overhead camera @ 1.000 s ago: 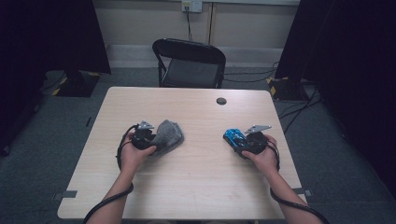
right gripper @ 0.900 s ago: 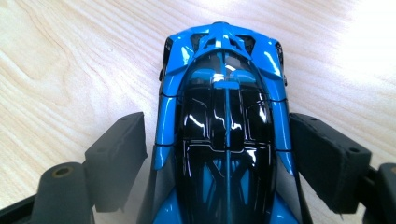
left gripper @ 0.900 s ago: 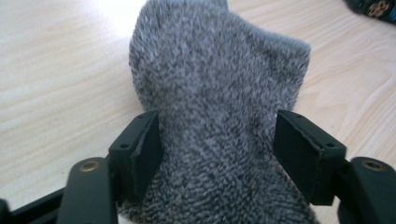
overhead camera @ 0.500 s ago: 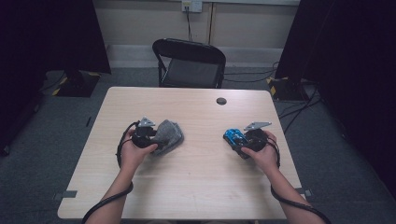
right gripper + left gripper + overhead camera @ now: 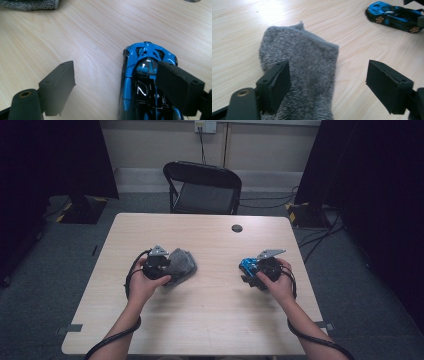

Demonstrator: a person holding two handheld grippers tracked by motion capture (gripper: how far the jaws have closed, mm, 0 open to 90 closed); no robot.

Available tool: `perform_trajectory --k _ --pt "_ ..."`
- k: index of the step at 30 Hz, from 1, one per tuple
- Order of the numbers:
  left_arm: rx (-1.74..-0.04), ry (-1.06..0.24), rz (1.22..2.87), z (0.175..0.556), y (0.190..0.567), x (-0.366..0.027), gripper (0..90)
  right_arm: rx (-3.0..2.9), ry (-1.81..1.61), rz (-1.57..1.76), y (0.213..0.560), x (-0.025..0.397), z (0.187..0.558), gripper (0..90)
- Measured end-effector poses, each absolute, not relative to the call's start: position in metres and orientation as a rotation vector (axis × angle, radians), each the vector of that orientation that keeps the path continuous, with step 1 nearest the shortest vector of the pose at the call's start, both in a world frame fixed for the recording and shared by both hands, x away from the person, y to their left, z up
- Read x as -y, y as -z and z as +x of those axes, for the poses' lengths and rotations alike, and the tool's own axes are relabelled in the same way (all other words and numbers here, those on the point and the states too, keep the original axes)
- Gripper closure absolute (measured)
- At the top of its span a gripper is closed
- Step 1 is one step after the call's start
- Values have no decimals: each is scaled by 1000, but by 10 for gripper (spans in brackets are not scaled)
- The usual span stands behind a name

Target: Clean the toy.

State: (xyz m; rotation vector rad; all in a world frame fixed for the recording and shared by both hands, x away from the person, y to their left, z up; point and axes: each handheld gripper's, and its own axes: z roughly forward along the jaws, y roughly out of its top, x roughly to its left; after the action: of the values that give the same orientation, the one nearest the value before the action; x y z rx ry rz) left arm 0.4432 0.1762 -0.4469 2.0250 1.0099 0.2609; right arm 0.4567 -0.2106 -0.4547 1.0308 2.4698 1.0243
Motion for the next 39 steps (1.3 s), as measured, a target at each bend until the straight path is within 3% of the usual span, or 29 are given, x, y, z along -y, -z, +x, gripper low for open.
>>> perform_trajectory --k 39 --pt "-827 -139 2089 407 451 -131 183 -2617 -1122 840 456 164 424 158"
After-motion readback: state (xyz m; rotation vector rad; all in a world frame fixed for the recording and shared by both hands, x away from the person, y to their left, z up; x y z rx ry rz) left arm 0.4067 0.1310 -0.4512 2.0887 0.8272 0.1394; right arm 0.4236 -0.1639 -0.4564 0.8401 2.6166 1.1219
